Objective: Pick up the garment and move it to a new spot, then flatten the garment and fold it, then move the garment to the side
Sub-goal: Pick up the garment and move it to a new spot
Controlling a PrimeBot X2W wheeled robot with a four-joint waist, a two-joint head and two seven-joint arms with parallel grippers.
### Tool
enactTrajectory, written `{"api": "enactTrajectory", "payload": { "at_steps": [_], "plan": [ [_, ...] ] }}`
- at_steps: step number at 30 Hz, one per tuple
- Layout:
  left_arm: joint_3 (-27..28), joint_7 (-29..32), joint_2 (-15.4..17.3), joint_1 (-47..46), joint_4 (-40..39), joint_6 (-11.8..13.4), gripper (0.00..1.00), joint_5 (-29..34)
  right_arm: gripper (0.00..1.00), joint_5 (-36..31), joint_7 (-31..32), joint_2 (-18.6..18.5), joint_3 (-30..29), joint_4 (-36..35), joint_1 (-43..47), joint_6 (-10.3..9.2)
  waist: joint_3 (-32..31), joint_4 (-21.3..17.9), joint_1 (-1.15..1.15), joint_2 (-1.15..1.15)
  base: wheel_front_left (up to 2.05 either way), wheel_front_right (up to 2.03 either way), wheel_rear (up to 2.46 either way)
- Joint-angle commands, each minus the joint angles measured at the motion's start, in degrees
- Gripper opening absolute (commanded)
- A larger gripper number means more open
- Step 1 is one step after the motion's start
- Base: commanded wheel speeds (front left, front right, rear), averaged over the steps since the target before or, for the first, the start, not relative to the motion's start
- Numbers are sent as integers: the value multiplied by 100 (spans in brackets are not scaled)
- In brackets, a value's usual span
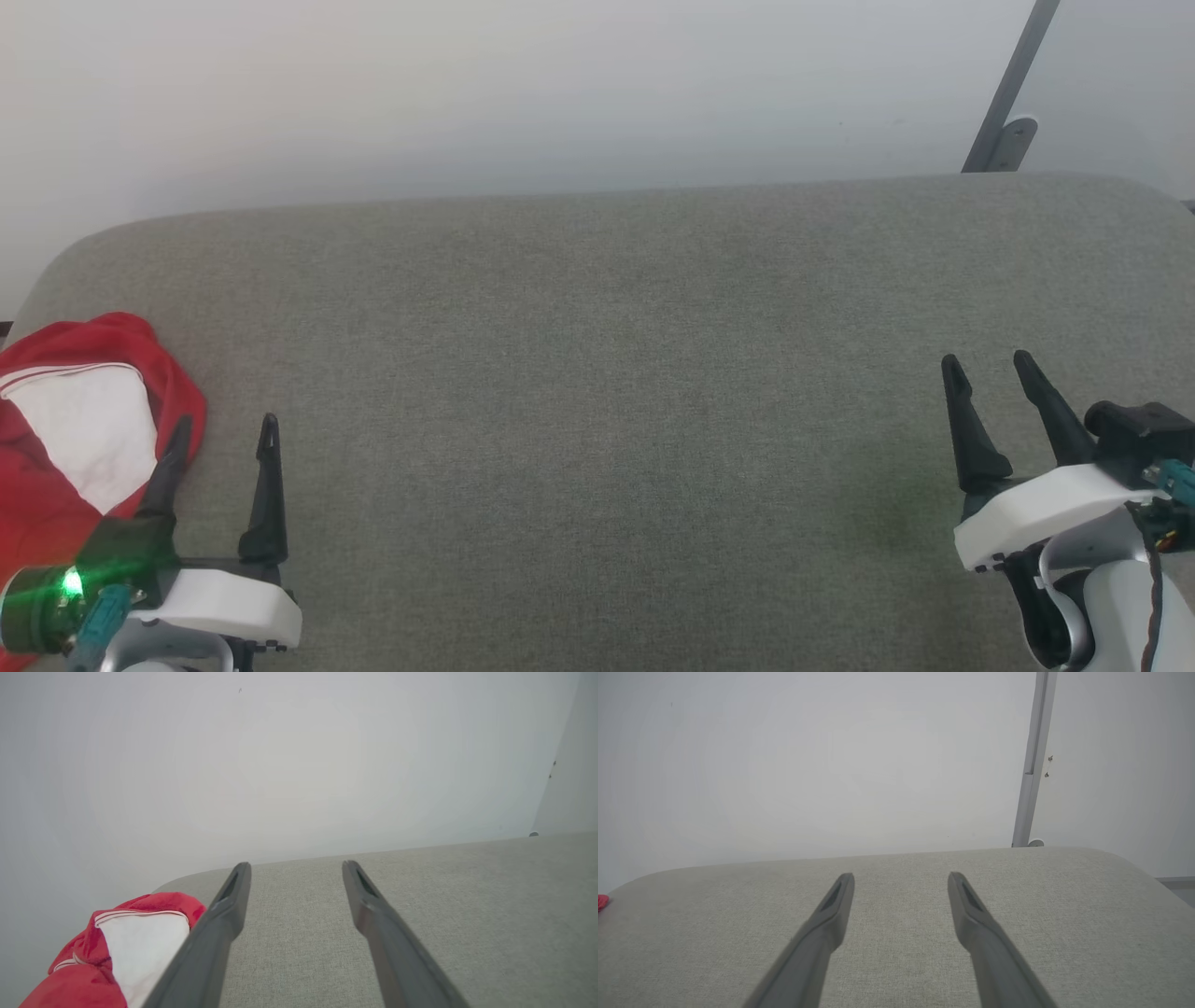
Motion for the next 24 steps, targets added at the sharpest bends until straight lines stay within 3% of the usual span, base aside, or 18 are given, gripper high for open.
{"api": "enactTrajectory", "payload": {
  "at_steps": [1,16,24],
  "plan": [
    [25,-53,21,33,-29,24,100,88,100,-65,-52,-9,-4,-14,-34,2,2,-2,0,0,0,0,0],
    [58,-44,-50,16,50,-63,100,-173,100,-43,-60,-7,-13,-39,36,2,-21,16,0,0,0,0,0],
    [128,48,-57,-6,157,-133,100,-425,100,1,-34,-34,78,-52,125,2,-152,387,0,0,0,0,0]
  ]
}}
